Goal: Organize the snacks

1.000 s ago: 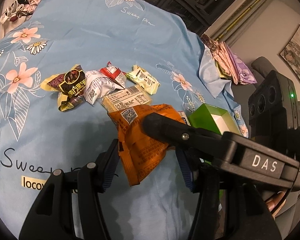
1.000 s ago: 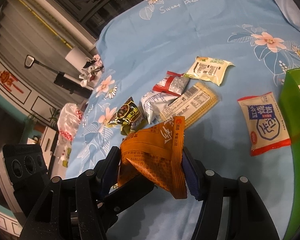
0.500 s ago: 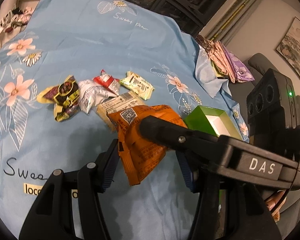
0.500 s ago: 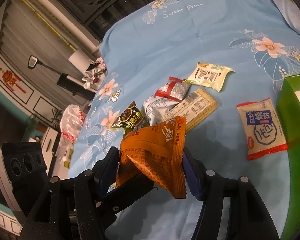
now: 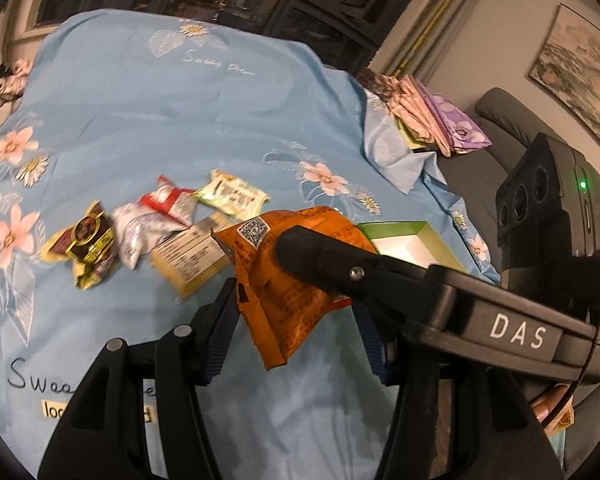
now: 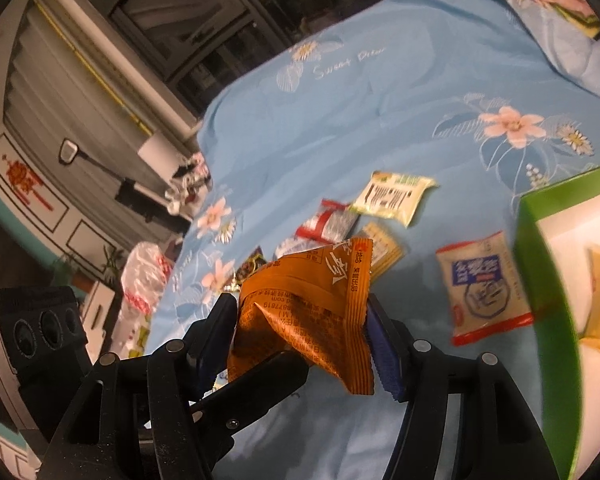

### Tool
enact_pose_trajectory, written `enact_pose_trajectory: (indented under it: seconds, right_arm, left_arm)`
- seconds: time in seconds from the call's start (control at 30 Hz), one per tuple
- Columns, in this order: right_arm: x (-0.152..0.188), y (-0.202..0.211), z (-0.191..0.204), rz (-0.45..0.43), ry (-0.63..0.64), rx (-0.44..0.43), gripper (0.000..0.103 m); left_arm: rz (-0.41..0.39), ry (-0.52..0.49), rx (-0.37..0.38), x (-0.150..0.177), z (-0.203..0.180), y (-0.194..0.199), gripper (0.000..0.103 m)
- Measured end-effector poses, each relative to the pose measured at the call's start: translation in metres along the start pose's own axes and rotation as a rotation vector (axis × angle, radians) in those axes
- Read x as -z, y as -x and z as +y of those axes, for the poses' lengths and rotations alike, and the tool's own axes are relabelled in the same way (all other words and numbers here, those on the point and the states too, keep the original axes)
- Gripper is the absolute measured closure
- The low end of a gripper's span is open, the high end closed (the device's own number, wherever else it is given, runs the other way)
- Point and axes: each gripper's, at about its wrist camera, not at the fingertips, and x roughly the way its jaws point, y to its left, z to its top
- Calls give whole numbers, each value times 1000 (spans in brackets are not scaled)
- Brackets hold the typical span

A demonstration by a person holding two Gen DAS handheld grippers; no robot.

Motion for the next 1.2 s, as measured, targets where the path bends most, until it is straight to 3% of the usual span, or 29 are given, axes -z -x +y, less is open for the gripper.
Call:
enact_pose_trajectory:
  seconds: [0.53, 1.2]
  right_arm:
    - [-16, 53, -39, -154, -84, 35, 38]
    - [-18, 84, -70, -223, -140, 91, 38]
  left_arm:
    - [-8, -118, 67, -19, -54, -27, 47]
    - [18, -176, 123, -22, -88, -49, 47]
